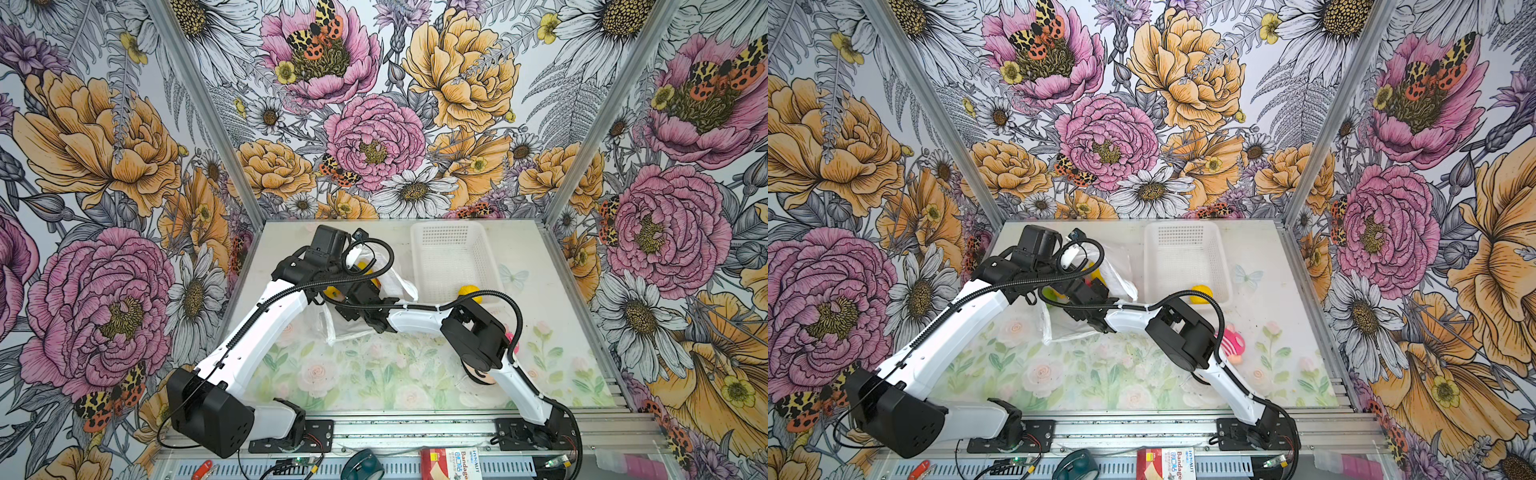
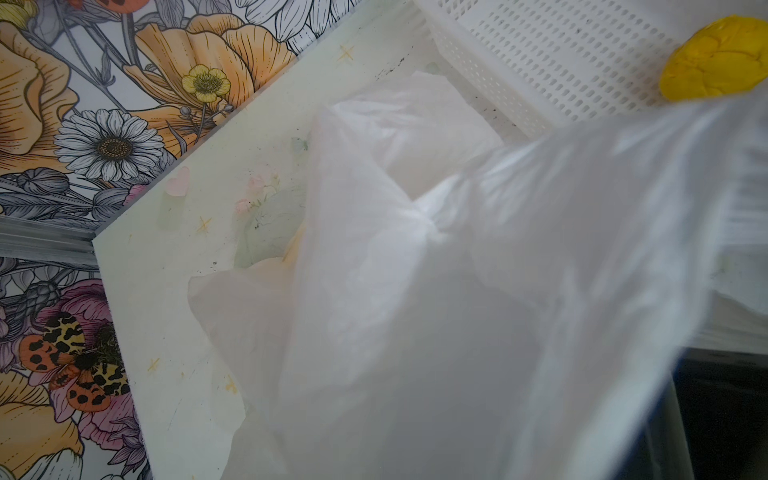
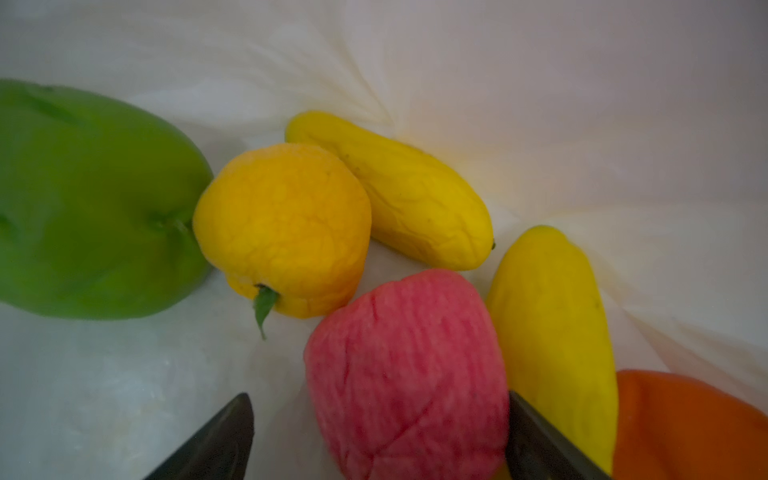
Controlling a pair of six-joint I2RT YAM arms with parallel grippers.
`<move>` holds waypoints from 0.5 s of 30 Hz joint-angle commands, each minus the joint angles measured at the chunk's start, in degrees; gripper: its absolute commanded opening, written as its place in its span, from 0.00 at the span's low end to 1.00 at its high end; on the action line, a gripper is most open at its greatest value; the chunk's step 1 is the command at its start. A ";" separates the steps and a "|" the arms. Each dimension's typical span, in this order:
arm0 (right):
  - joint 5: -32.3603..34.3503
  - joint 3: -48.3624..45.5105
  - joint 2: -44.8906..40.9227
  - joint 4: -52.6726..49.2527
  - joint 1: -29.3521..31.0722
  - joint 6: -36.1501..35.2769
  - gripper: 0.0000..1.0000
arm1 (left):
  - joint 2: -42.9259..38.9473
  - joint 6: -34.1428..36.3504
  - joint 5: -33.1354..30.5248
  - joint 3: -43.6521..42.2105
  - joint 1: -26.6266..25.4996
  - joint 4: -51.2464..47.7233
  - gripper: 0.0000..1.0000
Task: Untie the knot of the plastic bag and take out the fruit
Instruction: 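Grasp the pink fruit with the right gripper inside the bag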
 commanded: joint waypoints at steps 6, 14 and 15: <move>-0.86 1.20 -0.43 -1.33 -0.63 2.64 0.66 | -1.94 0.90 1.23 -0.34 -0.64 1.30 0.00; -2.44 -9.50 -8.62 6.90 -0.57 2.83 0.46 | -1.77 0.88 0.88 -0.47 -0.60 1.29 0.00; -2.80 -11.50 -9.87 8.82 -0.54 2.68 0.46 | -1.76 0.91 0.89 -0.45 -0.60 1.27 0.00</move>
